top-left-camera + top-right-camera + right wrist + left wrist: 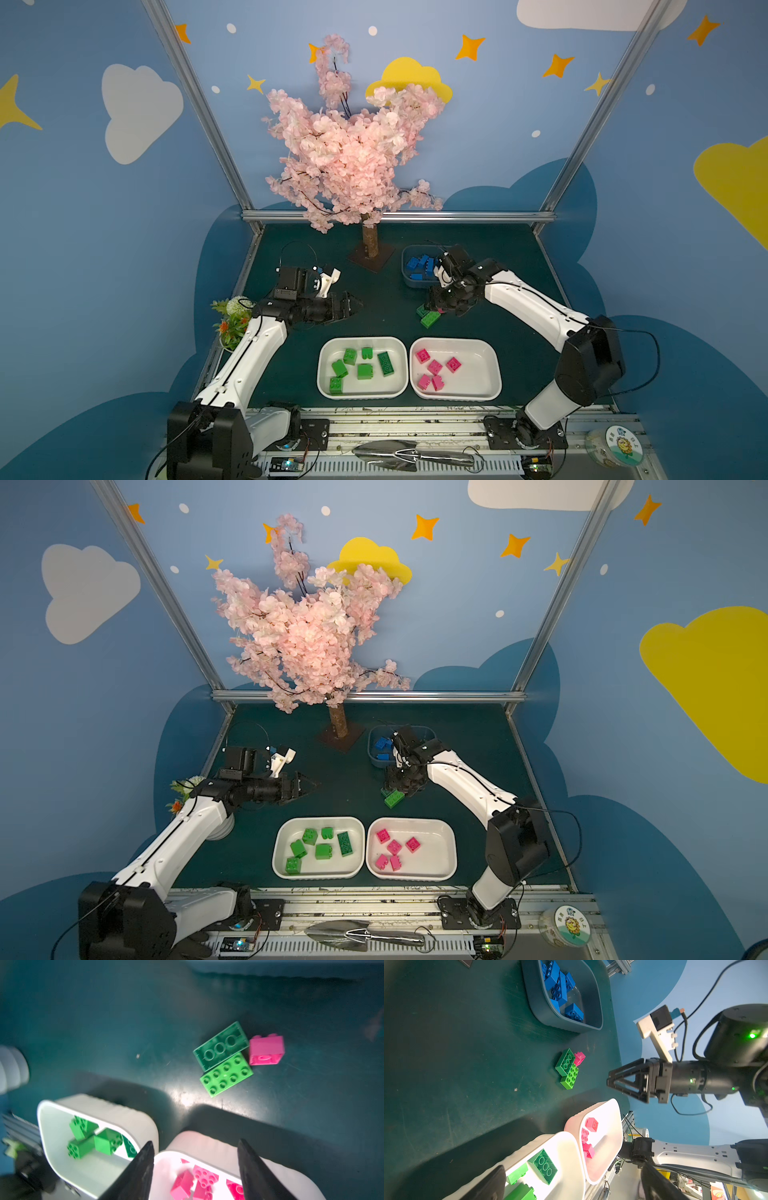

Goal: Sort the legos into containers by color
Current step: 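Move the right gripper back to the stacked green bricks beside the tub, then lower the right gripper and close it on the dark green brick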

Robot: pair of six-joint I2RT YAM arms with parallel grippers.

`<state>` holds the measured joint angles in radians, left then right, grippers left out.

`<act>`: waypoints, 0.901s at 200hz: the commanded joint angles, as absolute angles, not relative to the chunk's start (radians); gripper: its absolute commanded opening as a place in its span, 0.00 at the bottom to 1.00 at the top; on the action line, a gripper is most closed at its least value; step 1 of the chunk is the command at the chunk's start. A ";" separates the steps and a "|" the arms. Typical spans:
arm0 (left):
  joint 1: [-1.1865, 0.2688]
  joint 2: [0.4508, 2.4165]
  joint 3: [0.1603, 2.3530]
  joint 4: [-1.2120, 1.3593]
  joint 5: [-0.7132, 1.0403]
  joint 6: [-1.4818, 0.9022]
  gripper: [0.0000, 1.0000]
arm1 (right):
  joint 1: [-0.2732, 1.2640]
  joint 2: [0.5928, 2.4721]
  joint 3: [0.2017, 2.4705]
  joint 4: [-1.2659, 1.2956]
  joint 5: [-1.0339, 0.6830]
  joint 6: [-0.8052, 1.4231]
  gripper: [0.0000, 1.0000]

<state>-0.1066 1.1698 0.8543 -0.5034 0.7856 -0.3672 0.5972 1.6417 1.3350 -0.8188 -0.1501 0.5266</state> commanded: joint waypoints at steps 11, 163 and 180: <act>-0.104 1.164 0.844 -0.494 0.799 -0.360 0.99 | 0.574 1.721 1.316 -0.758 -0.160 0.669 0.64; -0.103 1.188 0.836 -0.492 0.797 -0.344 0.99 | 0.565 1.984 1.482 -0.735 -0.113 0.642 0.62; -0.103 1.192 0.836 -0.493 0.799 -0.344 0.99 | 0.568 1.998 1.498 -0.742 -0.127 0.644 0.62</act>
<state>-0.1066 1.1839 0.8444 -0.4961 0.7860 -0.3630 0.5701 1.9690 1.4609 -0.7113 -0.1307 0.6575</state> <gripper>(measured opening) 0.994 0.617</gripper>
